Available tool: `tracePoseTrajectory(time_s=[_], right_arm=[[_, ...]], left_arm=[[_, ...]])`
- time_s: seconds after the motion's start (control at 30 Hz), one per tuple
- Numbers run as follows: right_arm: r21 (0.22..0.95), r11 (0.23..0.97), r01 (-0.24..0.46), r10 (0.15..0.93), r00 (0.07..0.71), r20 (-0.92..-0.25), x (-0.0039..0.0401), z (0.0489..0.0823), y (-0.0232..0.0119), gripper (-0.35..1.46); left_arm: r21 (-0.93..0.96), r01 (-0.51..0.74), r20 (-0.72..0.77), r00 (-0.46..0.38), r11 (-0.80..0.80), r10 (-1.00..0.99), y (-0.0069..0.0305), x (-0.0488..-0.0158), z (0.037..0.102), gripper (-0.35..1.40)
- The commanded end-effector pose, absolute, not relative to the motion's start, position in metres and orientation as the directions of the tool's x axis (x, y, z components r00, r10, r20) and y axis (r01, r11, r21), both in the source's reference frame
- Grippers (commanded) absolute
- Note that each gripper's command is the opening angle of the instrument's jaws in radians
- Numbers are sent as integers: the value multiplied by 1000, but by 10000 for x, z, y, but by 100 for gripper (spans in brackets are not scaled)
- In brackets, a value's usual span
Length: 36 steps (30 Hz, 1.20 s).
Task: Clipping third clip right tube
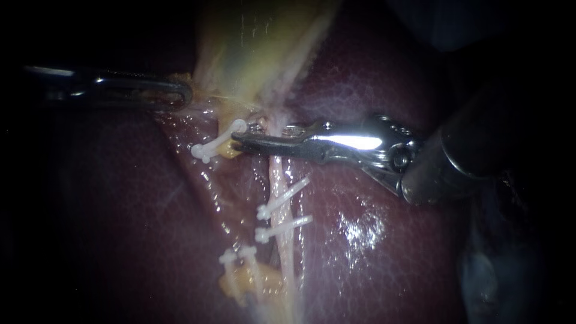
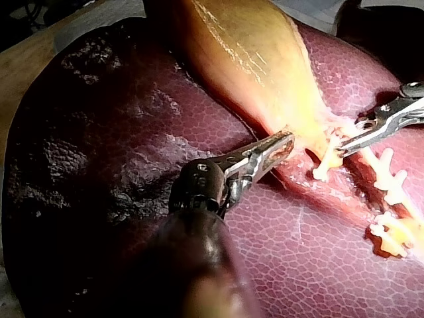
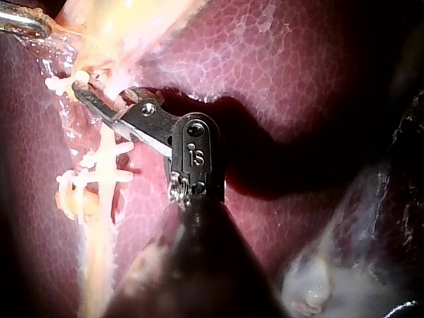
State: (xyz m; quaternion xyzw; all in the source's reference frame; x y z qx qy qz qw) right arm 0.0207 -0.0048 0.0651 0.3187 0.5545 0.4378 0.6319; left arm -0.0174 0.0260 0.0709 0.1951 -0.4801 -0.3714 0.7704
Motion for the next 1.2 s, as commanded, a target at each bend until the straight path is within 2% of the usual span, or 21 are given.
tracePoseTrajectory(time_s=[0.03, 0.1, 0.17, 0.37, 0.5, 0.67, 0.77, 1.03, 1.2], right_arm=[[891, 408, -200, 909, 0, -417, 206, 651, -49, -2], [891, 408, -200, 909, 0, -417, 207, 651, -48, 27], [893, 408, -190, 910, 6, -415, 208, 652, -47, 42], [880, 471, -61, 882, 43, -469, 214, 655, -43, 50], [878, 471, 85, 877, 64, -477, 212, 652, -46, 50], [858, 460, 228, 876, 43, -481, 207, 646, -49, 50], [871, 452, 193, 885, 23, -465, 207, 641, -51, 50], [877, 437, 201, 892, 25, -451, 210, 609, -49, 48], [879, 435, 195, 894, 22, -448, 209, 606, -46, 44]], left_arm=[[657, 385, 595, 263, 648, -760, 260, -174, 708, -35], [657, 385, 595, 263, 648, -759, 260, -174, 708, -35], [657, 385, 595, 263, 648, -759, 260, -174, 708, -35], [657, 385, 595, 263, 648, -759, 260, -173, 708, -35], [657, 384, 595, 263, 648, -759, 260, -173, 708, -35], [657, 384, 595, 263, 648, -759, 260, -173, 708, -35], [657, 384, 595, 263, 648, -759, 260, -173, 708, -35], [657, 384, 595, 263, 648, -759, 260, -172, 708, -35], [657, 384, 595, 263, 648, -759, 260, -172, 708, -35]])
